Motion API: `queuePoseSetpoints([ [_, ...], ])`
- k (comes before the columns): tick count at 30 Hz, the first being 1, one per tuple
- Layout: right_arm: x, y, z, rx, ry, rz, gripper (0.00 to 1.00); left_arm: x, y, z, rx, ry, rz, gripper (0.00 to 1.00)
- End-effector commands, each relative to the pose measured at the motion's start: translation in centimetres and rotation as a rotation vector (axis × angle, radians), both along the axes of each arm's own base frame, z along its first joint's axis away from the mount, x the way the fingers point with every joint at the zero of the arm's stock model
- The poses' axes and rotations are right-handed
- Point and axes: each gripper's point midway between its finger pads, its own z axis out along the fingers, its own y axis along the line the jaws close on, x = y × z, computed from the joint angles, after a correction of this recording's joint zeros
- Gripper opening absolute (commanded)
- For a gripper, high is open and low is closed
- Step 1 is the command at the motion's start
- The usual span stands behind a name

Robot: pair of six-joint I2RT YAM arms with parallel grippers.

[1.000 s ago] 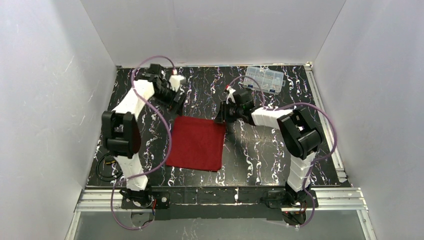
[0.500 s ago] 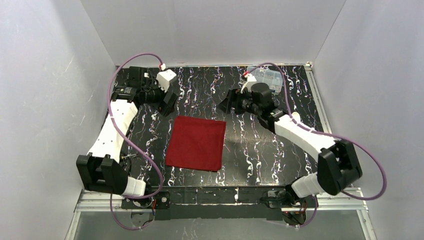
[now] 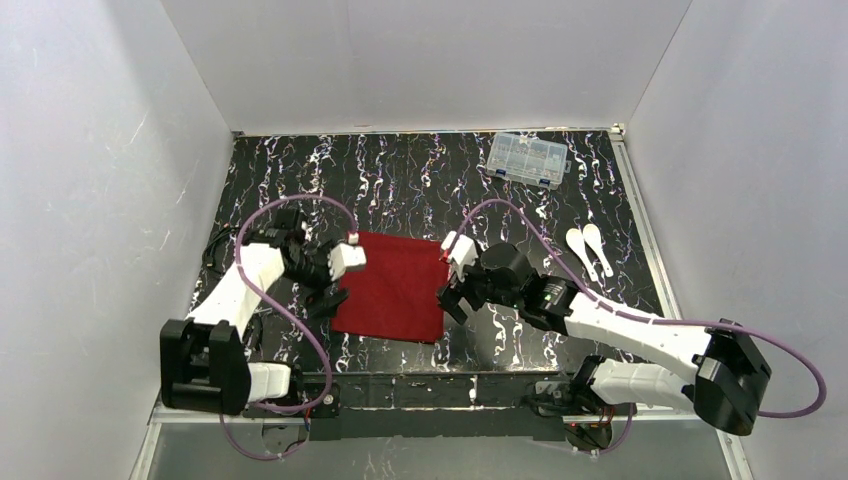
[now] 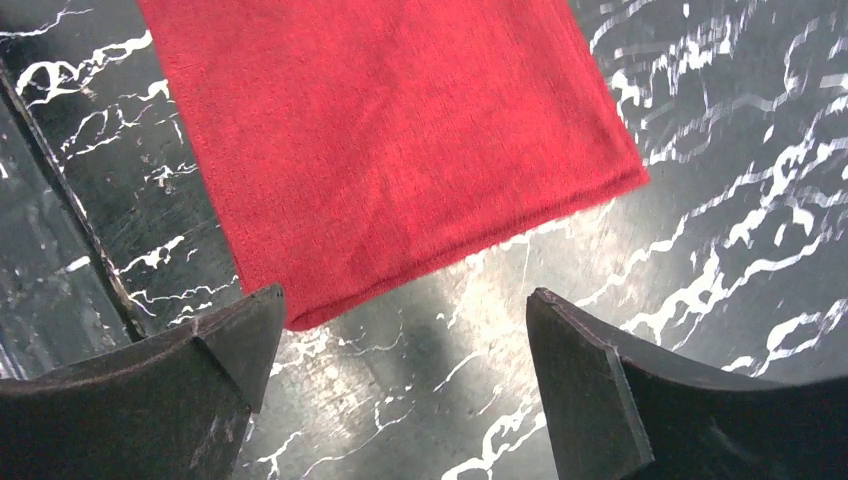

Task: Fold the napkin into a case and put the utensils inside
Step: Pick up the lower triangle-folded napkin from the center of the board.

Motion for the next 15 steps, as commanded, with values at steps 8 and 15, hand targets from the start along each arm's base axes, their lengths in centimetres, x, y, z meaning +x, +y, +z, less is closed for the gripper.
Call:
queuePoseSetpoints([
  [8, -0.9, 2.8, -2.0, -0.233, -0.123, 0.177, 0.99, -3.9, -0.2, -2.7, -0.025, -0.193, -0.376, 0.92],
  [15, 0.0, 2.8, -2.5, -0.26, -0.038, 0.017, 0.99, -4.1, -0.9, -3.5, -0.029, -0.284, -0.497, 0.88],
])
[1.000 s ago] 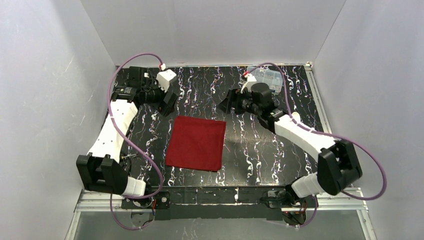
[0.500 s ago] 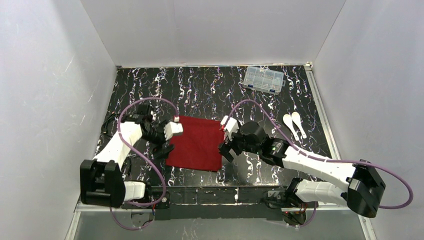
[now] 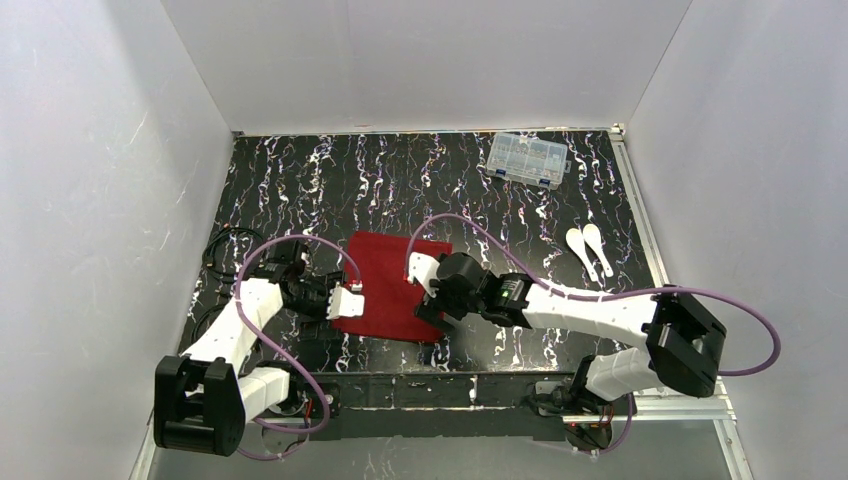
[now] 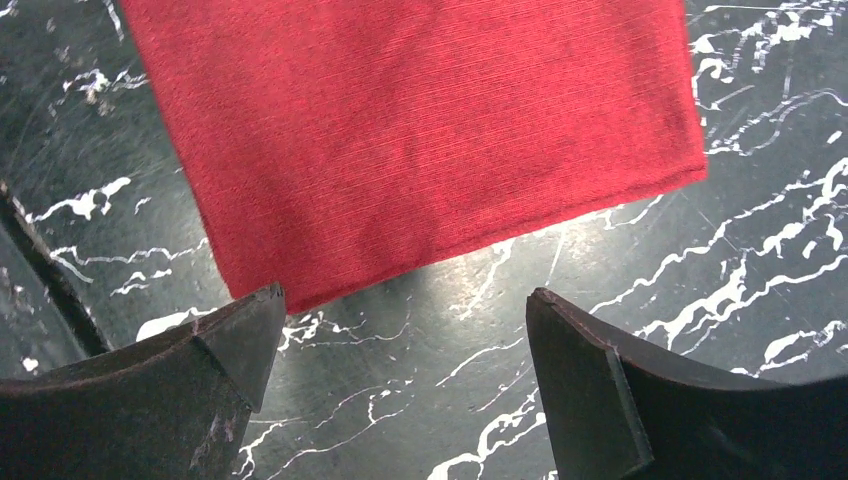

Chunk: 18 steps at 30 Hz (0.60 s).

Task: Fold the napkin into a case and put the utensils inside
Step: Pick up the lower triangle-folded napkin from the center of the board.

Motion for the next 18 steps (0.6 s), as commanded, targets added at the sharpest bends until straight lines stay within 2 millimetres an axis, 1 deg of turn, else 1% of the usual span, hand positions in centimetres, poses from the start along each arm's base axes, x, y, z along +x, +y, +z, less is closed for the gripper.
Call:
queuePoseSetpoints([
  [1, 1.2, 0.8, 2.2, 0.051, -0.007, -0.124, 0.99, 0.2, -1.1, 0.3, -0.028, -0.081, -0.146, 0.87],
  [4, 0.6, 0.5, 2.0, 0.051, -0.047, -0.105, 0.99, -0.2, -1.3, 0.3, -0.037, -0.082, -0.203, 0.8],
  [6, 0.2, 0.2, 2.0, 0.04, -0.115, -0.071, 0.99, -0.3, -1.5, 0.2, -0.044, -0.091, -0.233, 0.78],
  [8, -0.2, 0.0, 1.9, 0.045, -0.145, -0.023, 0.99, -0.5, -1.5, -0.2, -0.045, -0.102, -0.272, 0.77],
  [10, -1.2, 0.5, 1.8, 0.082, -0.151, 0.055, 0.99, -1.0, -1.5, -0.6, -0.043, -0.12, -0.316, 0.76],
  [13, -2.6, 0.7, 0.9, 0.077, -0.147, 0.155, 0.99, -1.5, -1.6, -1.0, -0.045, -0.145, -0.365, 0.78],
  [18, -3.6, 1.1, -0.7, 0.03, -0.112, 0.234, 0.99, -1.6, -1.5, -1.5, -0.04, -0.134, -0.384, 0.81],
])
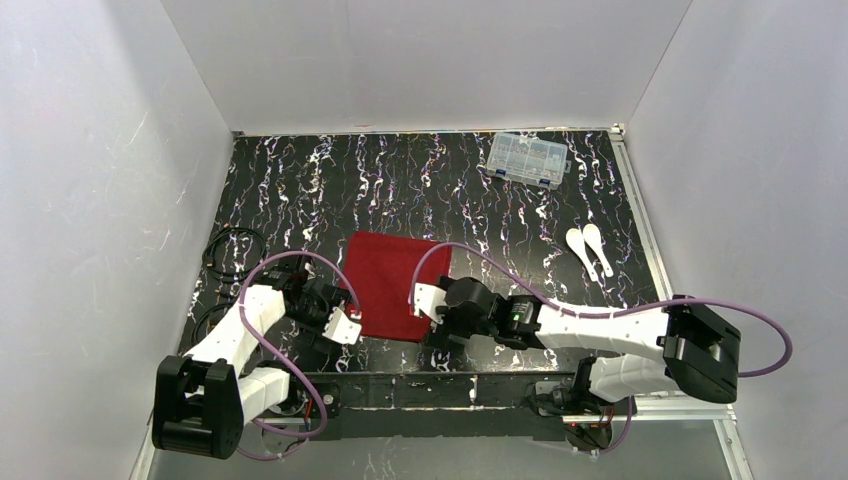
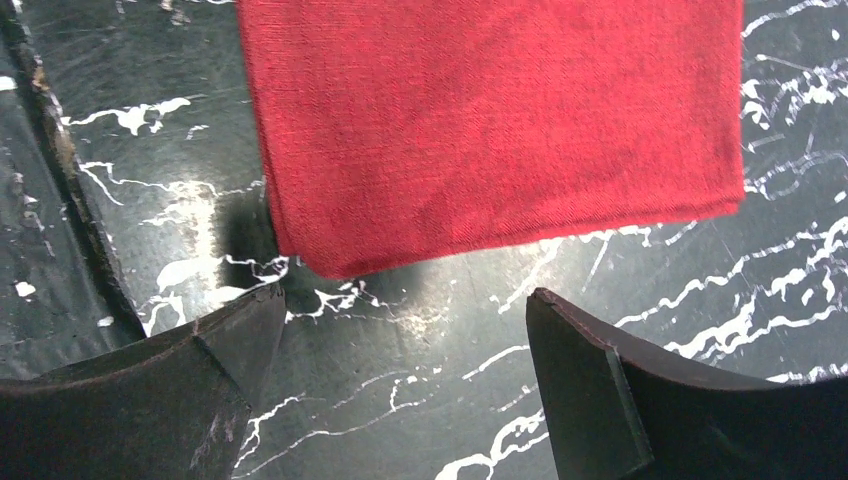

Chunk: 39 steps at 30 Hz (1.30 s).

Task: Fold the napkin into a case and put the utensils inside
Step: Pick up the lower triangle-folded napkin from the center of the board.

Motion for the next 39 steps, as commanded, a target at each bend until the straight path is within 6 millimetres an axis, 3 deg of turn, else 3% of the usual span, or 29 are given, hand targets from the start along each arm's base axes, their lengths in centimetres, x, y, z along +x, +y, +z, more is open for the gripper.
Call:
queuePoseSetpoints([
  [1, -0.9, 2.1, 0.2, 0.032, -0.007, 0.12, 0.99, -0.6, -0.5, -0.3, -0.023, 0.006, -0.055, 0.81],
  [8, -1.5, 2.9, -1.6, -0.026, 0.014, 0.173, 0.99, 0.1, 0.2, -1.9, 0.029, -0.006, -0.035, 0.78],
  [15, -0.8, 3.4, -2.8, -0.057, 0.008, 0.133, 0.94, 1.0, 0.5, -2.3, 0.066, -0.002, -0.007, 0.71],
  [25, -0.5, 4.7, -2.4, 0.011, -0.041, 0.114, 0.88, 1.6, 0.4, -2.8, 0.077, -0.03, 0.009, 0.64],
  [39, -1.5, 3.7, -5.1, 0.002, 0.065, 0.038, 0.86, 2.1, 0.8, -3.3, 0.098, -0.061, 0.023, 0.62],
])
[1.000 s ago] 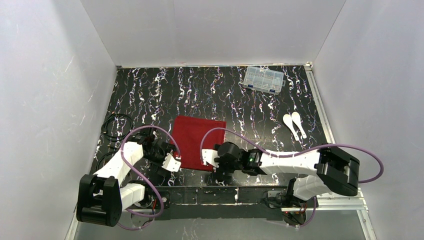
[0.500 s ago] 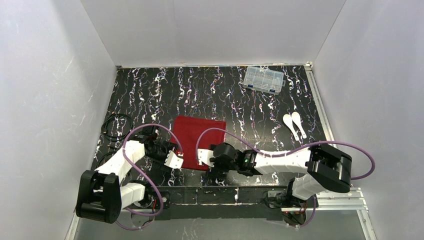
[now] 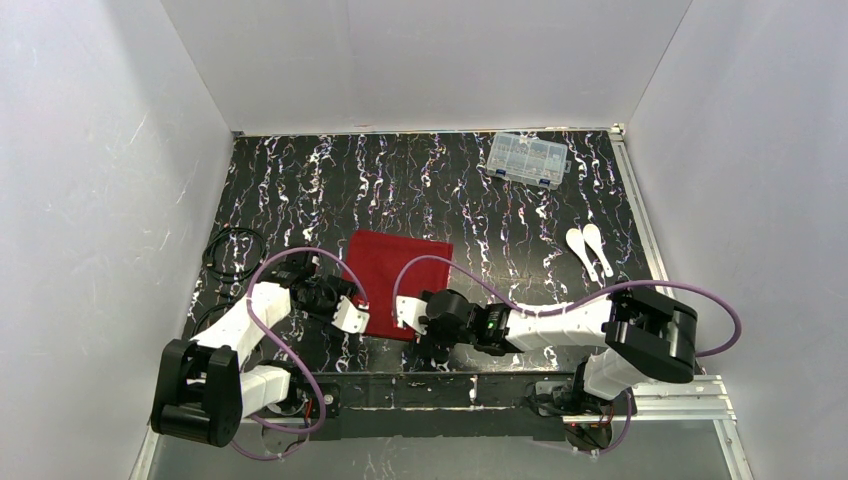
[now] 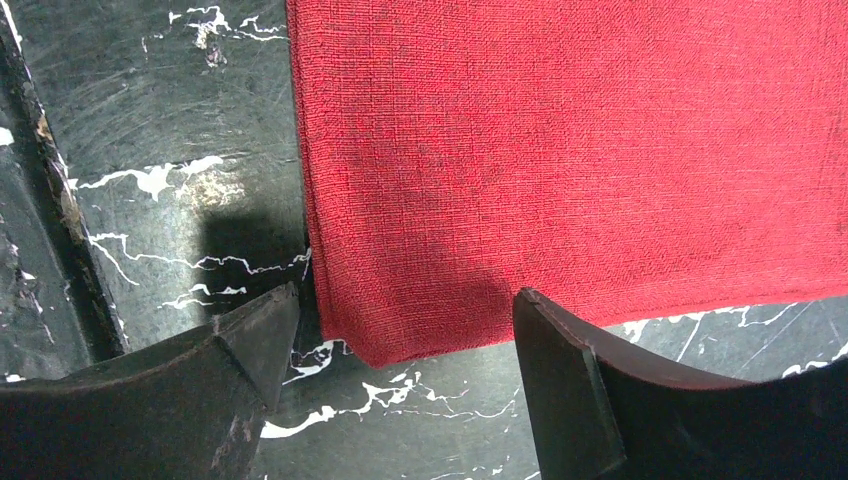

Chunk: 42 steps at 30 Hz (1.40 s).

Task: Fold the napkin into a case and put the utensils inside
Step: Pick up the lower triangle-folded napkin from the center of the board.

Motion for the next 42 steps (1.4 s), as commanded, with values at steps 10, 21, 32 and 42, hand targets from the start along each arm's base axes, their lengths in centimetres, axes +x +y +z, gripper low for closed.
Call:
queuePoseSetpoints([
  [10, 1.3, -0.3, -0.5, 0.042, 0.117, -0.128, 0.62, -1.8, 1.7, -2.6, 0.088, 0.065, 0.021, 0.6],
  [21, 0.6, 0.3, 0.2, 0.094, 0.223, -0.101, 0.34, -1.0, 1.2, -1.9, 0.057, 0.07, 0.072, 0.58],
  [32, -1.3, 0.2, 2.4, 0.088, 0.465, -0.111, 0.22, -1.6, 0.4, 0.5, 0.014, 0.168, 0.101, 0.52],
  [42, -0.2, 0.2, 2.9, 0.052, 0.68, -0.249, 0.19, -2.9, 0.1, 2.7, -0.003, 0.18, 0.053, 0.82],
])
